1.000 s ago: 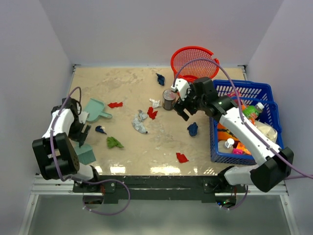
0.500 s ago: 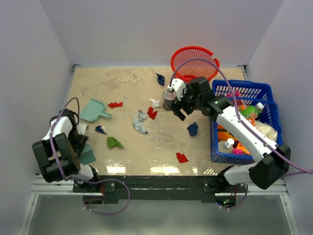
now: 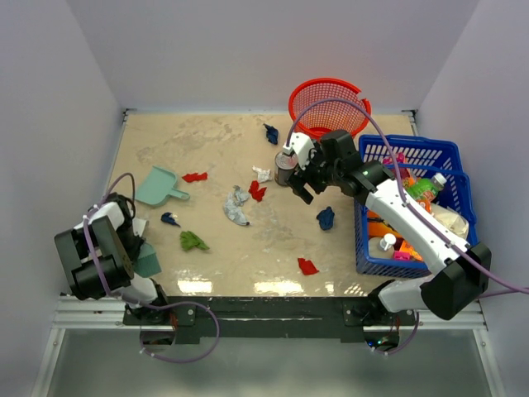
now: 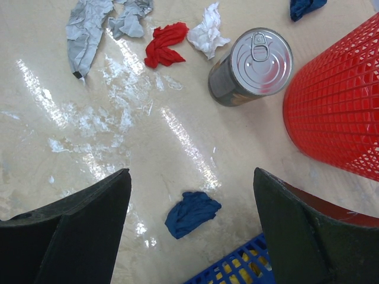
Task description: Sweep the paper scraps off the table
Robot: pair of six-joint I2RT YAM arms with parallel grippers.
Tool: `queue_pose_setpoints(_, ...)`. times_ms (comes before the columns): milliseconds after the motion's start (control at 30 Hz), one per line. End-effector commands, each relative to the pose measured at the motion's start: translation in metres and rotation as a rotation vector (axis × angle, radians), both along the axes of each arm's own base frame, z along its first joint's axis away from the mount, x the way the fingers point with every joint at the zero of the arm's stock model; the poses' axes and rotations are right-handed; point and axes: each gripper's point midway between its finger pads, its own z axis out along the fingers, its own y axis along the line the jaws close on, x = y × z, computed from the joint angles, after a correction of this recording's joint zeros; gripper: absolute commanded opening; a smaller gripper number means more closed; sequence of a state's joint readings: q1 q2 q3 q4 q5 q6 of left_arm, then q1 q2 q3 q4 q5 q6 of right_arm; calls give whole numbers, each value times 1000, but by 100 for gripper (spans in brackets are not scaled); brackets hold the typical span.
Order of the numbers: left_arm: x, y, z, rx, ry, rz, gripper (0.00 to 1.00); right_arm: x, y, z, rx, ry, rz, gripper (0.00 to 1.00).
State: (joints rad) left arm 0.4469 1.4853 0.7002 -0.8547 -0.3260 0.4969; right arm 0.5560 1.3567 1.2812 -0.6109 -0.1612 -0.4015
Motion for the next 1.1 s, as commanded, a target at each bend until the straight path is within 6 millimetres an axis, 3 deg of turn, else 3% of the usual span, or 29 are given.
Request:
queue_pose_setpoints(0,24,24,3,75,-75,-7,47,6,8,33,66,-84,12,86)
queue_pose_setpoints(133,46,36,9,94,-126,-13,42,4,6,29,59,-77,9,86)
queue_pose_setpoints(233,55,42,13,101,-159,-17,44,3,5,28,60,-80,6,86)
queue_pose_setpoints(433,34,24,-8,-20,-96,53,46,1,5,26,64,-75,6,86)
queue_pose_setpoints(567,34,22,-18,-44,-104,61,44,2,7,26,66,-75,9,86)
queue_pose_setpoints(667,31,21,-23,-58,-90,69,34,3,7,26,67,-77,11,86)
queue_pose_setpoints(800,30,20,-24,-85,-83,77,7,5,9,27,72,-81,13,86)
queue_pose_setpoints(900,33,22,-18,-90,-92,78,1,7,11,32,81,-89,14,86)
queue_pose_setpoints(1067,52,25,10,-115,-164,41,0,11,21,46,125,-91,26,86)
